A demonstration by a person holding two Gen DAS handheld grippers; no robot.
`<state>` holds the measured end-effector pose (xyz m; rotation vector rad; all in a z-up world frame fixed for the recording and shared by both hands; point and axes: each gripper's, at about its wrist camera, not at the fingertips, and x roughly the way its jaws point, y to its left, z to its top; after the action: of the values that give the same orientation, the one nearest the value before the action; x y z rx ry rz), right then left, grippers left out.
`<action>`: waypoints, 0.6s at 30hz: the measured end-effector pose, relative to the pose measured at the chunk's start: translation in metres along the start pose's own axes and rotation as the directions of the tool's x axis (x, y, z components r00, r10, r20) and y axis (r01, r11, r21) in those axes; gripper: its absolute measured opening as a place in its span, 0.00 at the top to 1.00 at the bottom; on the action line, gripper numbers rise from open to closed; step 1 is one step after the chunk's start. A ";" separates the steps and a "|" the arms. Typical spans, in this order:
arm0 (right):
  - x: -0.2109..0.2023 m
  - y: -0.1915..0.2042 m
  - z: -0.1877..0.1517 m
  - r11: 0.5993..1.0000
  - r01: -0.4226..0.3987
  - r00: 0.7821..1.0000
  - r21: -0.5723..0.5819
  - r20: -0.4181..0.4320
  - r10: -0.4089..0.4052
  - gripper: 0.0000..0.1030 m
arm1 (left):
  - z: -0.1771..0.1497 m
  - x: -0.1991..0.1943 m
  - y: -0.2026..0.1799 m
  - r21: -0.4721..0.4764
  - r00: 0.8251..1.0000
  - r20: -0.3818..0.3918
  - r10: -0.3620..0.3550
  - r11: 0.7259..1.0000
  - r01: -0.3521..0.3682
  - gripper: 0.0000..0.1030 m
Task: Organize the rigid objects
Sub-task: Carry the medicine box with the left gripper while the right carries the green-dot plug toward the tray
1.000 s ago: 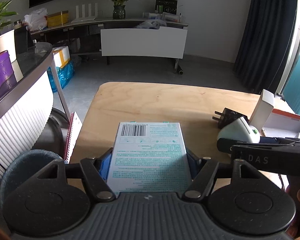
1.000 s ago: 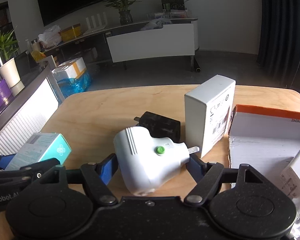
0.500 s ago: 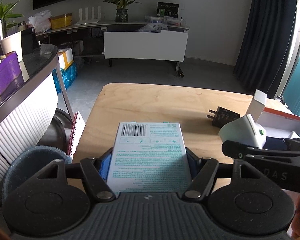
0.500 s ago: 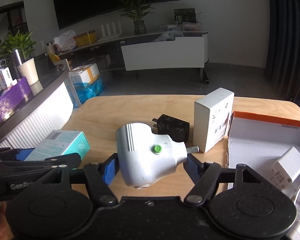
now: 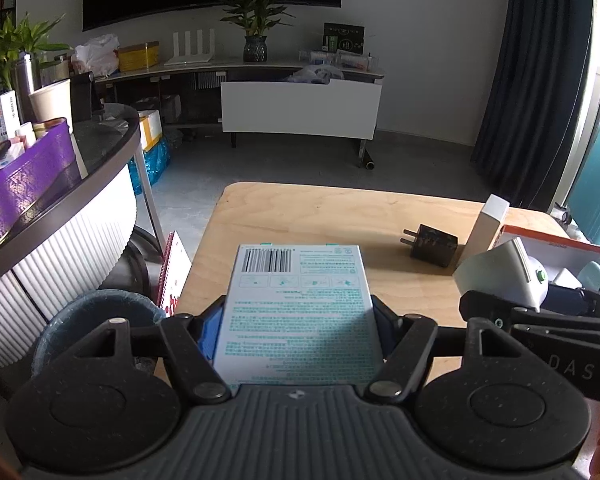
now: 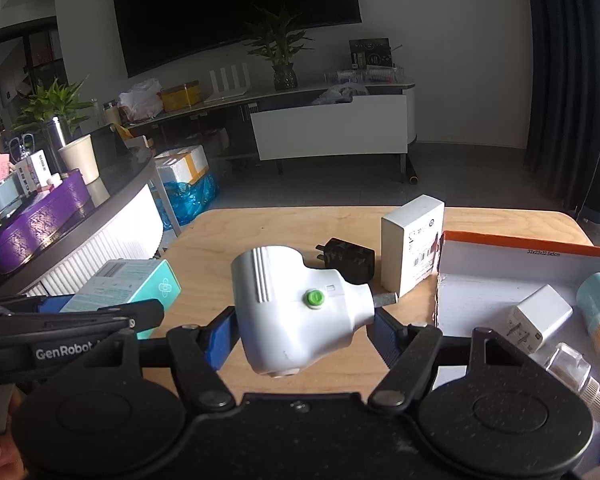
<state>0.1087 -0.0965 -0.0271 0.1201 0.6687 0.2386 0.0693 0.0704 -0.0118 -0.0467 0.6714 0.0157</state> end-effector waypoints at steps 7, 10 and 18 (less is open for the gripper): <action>-0.023 0.004 -0.001 1.000 0.000 1.000 -0.006 0.020 0.000 0.19 | -0.003 -0.017 0.001 -0.011 1.000 0.011 0.011 1.000 -0.011 0.31; -0.032 0.007 -0.003 1.000 -0.002 1.000 -0.006 0.027 0.002 0.19 | -0.004 -0.025 0.001 -0.019 1.000 0.019 0.012 1.000 -0.012 0.31; -0.053 0.010 -0.007 1.000 0.000 0.999 -0.009 0.038 0.000 0.19 | -0.006 -0.042 0.002 -0.029 0.999 0.038 0.017 0.999 -0.016 0.31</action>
<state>0.0621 -0.1006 0.0008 0.1159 0.6295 0.2387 0.0328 0.0718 0.0092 -0.0685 0.6338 0.0423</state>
